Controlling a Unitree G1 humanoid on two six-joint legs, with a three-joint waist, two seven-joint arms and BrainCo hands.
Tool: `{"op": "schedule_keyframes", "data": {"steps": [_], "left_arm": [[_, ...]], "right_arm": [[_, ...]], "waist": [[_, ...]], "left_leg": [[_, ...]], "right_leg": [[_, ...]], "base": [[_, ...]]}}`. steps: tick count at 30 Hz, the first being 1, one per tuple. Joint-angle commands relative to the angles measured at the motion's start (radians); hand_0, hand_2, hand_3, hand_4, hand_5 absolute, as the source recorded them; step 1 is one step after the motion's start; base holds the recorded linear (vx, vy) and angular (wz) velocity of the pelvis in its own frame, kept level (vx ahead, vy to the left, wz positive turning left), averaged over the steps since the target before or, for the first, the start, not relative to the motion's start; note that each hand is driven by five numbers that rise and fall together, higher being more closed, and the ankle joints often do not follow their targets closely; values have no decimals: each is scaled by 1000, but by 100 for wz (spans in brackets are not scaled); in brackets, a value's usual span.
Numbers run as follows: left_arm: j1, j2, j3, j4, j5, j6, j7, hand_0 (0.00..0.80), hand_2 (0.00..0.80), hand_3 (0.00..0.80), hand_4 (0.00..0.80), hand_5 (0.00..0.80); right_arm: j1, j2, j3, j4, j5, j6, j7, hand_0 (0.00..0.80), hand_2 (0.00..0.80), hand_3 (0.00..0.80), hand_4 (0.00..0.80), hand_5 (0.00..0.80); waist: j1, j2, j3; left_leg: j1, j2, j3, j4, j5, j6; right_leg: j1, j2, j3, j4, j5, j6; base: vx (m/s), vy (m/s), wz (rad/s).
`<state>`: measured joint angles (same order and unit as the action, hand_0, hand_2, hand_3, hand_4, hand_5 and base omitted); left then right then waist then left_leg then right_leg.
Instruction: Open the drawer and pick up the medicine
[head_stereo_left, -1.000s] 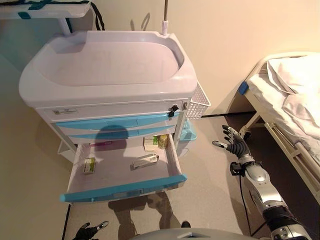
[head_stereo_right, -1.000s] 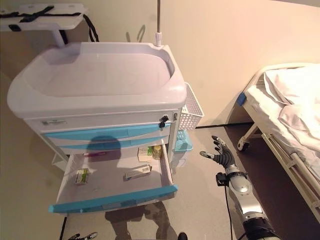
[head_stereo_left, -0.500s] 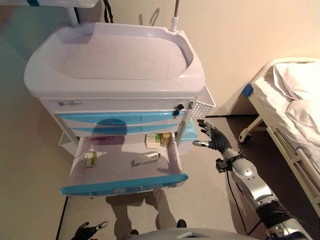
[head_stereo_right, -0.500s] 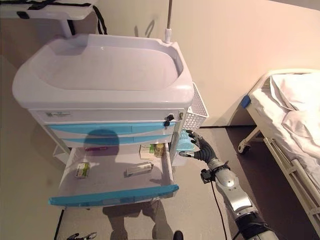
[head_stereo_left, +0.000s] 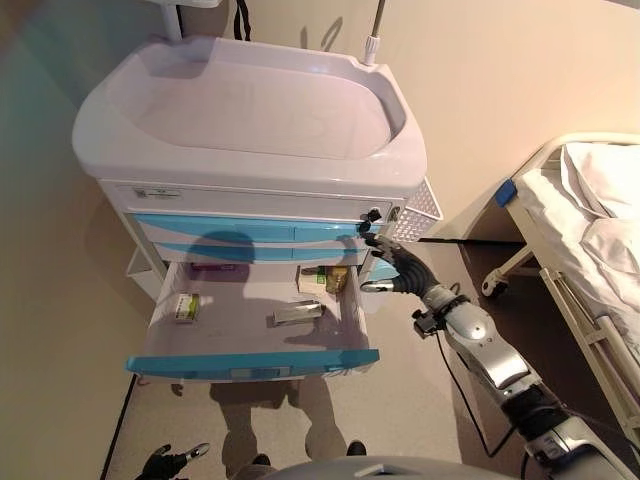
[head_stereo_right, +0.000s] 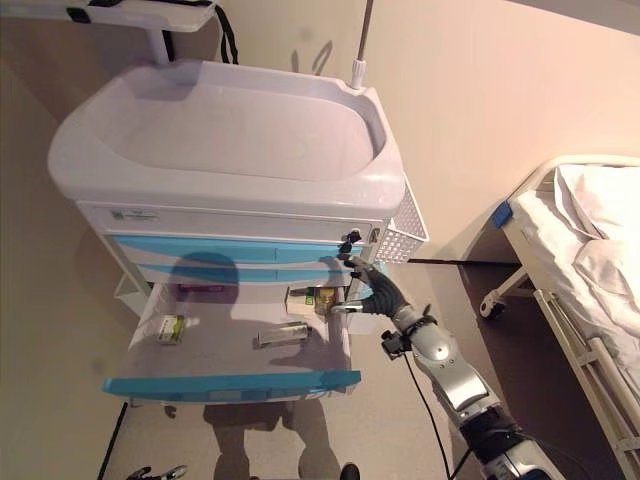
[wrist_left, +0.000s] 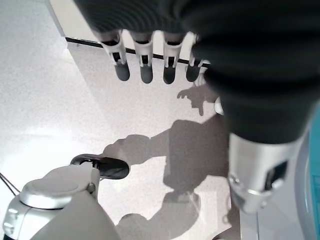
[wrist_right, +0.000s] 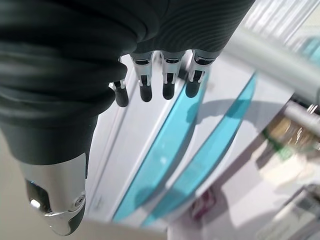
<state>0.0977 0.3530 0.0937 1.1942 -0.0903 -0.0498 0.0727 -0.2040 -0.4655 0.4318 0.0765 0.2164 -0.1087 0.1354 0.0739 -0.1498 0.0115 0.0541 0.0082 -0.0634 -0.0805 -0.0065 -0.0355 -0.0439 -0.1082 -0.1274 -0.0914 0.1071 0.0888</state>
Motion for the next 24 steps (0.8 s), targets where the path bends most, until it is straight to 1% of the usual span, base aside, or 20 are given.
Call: {"op": "schedule_keyframes", "data": {"steps": [1,4,8,21,24], "left_arm": [[-43,53,-4,35,60,-7,12,0,0,0,0,0],[-43,55,-4,37,60,-6,12,0,0,0,0,0],[-45,67,-11,41,61,-4,17,0,0,0,0,0],[-38,92,-8,44,59,1,22,0,0,0,0,0],[-35,102,-7,42,61,2,26,0,0,0,0,0]], "right_arm": [[-89,15,31,-64,-15,-38,1,0,0,0,0,0],[-103,18,45,-56,-23,-37,2,0,0,0,0,0],[-169,49,119,-15,-42,-27,11,0,0,0,0,0],[-249,103,208,52,-65,-14,18,0,0,0,0,0],[-267,118,231,68,-74,-10,21,0,0,0,0,0]], "waist": [[22,-35,-6],[25,-38,-4],[45,-57,9],[81,-85,34],[93,-93,50]], "left_leg": [[-112,-41,-60,4,42,23],[-114,-40,-62,4,43,23],[-120,-38,-69,6,45,22],[-129,-34,-86,13,42,22],[-133,-36,-94,18,42,22]], "right_leg": [[5,-17,-40,45,-38,69],[3,-16,-41,45,-38,69],[0,-12,-45,45,-35,66],[0,-3,-50,45,-42,61],[-3,1,-50,50,-46,58]], "base": [[-5,-17,7],[-4,-7,4],[-1,-13,2],[3,-10,4],[0,0,0]]}}
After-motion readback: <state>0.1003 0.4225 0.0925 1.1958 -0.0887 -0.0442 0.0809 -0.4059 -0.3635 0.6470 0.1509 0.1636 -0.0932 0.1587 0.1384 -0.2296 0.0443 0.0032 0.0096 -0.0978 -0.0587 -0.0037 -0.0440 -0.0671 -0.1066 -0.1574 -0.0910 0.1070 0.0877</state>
